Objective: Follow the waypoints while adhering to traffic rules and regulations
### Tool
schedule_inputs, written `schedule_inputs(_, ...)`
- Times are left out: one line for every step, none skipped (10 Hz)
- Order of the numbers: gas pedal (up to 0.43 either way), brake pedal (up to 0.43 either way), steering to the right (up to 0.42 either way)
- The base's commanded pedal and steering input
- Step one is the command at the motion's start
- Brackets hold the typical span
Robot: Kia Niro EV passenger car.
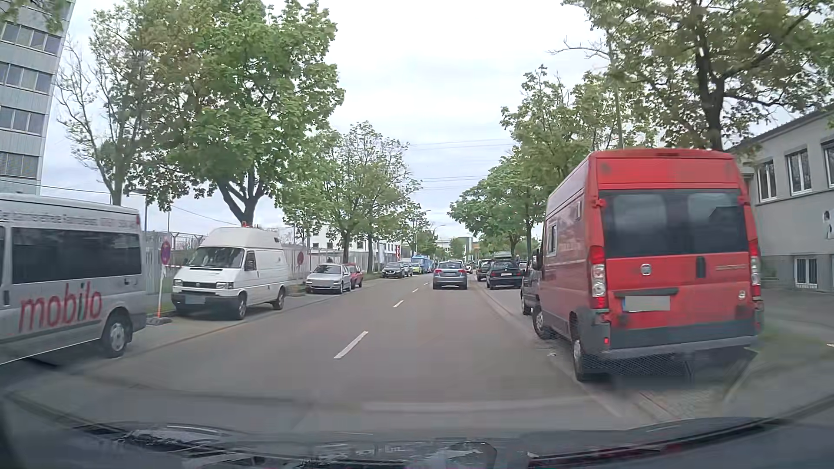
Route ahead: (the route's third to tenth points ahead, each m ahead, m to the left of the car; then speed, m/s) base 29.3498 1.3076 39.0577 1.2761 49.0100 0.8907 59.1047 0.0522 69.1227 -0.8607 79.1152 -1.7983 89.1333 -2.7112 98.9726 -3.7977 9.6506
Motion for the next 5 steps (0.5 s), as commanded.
schedule_inputs(0.087, 0.000, 0.001)
schedule_inputs(0.087, 0.000, 0.001)
schedule_inputs(0.087, 0.000, 0.003)
schedule_inputs(0.087, 0.000, 0.007)
schedule_inputs(0.087, 0.000, 0.008)
